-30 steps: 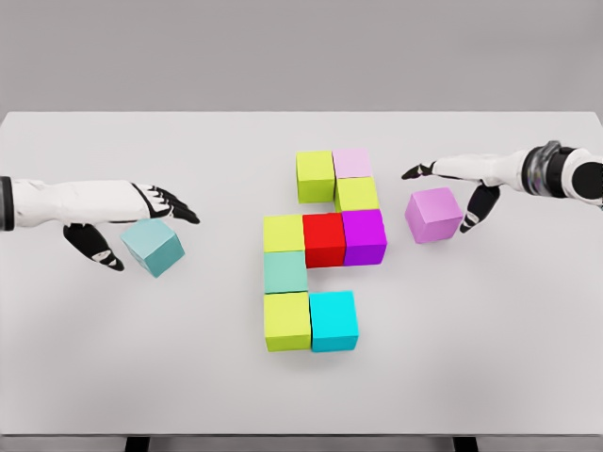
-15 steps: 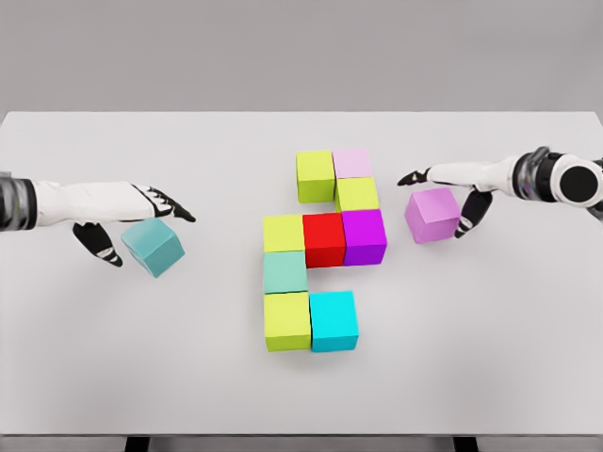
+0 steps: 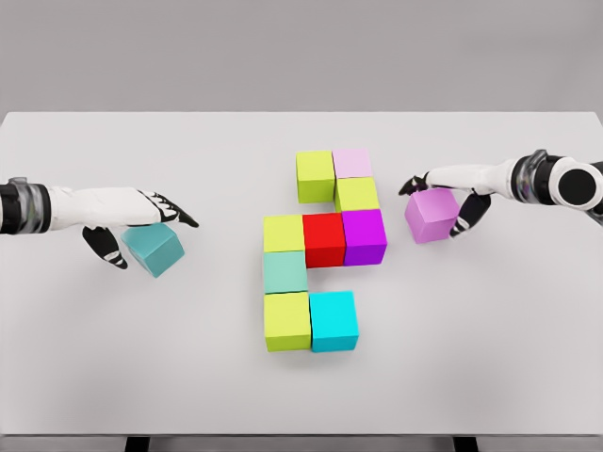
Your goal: Assemble the squares on the desktop into the number 2
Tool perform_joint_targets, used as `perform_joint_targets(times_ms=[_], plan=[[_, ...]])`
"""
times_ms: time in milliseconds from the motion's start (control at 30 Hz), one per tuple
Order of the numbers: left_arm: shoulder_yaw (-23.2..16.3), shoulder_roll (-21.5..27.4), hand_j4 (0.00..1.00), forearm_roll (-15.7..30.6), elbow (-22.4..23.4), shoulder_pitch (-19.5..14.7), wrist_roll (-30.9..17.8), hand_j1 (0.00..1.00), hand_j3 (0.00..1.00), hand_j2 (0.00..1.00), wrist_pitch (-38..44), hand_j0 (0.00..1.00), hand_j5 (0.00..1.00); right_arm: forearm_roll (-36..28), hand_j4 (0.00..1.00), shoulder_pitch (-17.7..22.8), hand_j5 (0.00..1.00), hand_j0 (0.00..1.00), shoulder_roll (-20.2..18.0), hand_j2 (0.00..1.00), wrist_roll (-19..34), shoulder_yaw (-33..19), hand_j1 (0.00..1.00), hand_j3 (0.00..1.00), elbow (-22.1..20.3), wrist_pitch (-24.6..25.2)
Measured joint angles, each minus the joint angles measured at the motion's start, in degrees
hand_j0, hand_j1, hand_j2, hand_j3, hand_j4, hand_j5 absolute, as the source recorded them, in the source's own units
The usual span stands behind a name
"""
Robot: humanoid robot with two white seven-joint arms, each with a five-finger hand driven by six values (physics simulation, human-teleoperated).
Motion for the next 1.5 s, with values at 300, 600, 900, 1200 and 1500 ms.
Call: perform_joint_targets(times_ms=[300, 600, 900, 1200, 1500], plan=[[-0.03, -0.06, 0.85, -0.62, 0.02, 0.35, 0.00, 0.85, 0.85, 0.85, 0.03, 0.85, 0.85, -1.41, 0.47, 0.00, 0.47, 0.47, -2.84, 0.47, 0.03, -0.40, 0.47, 0.47, -2.12, -0.92], [-0.55, -0.03, 0.79, -0.96, 0.02, 0.44, 0.00, 0.79, 0.79, 0.79, 0.06, 0.79, 0.79, -4.38, 0.44, 2.63, 0.44, 0.44, -16.74, 0.44, 0.06, -0.60, 0.44, 0.44, -11.42, -14.93], [-0.55, 0.01, 0.51, -0.91, -0.04, 0.44, 0.12, 0.51, 0.51, 0.51, 0.19, 0.51, 0.51, 1.47, 0.42, 3.78, 0.42, 0.42, -25.15, 0.42, 0.06, -0.01, 0.42, 0.42, -18.91, -35.49], [-0.41, -0.02, 0.45, -0.97, -0.24, -0.35, -0.03, 0.45, 0.45, 0.45, 0.04, 0.45, 0.45, 10.37, 0.42, 3.60, 0.42, 0.42, -18.61, 0.42, 0.05, 1.82, 0.42, 0.42, -20.26, -37.00], [0.21, -0.64, 0.45, -0.32, -0.33, -2.99, -0.03, 0.45, 0.45, 0.45, 4.80, 0.45, 0.45, 12.02, 0.43, 3.43, 0.43, 0.43, -12.36, 0.43, 0.05, 2.50, 0.43, 0.43, -20.39, -37.09]])
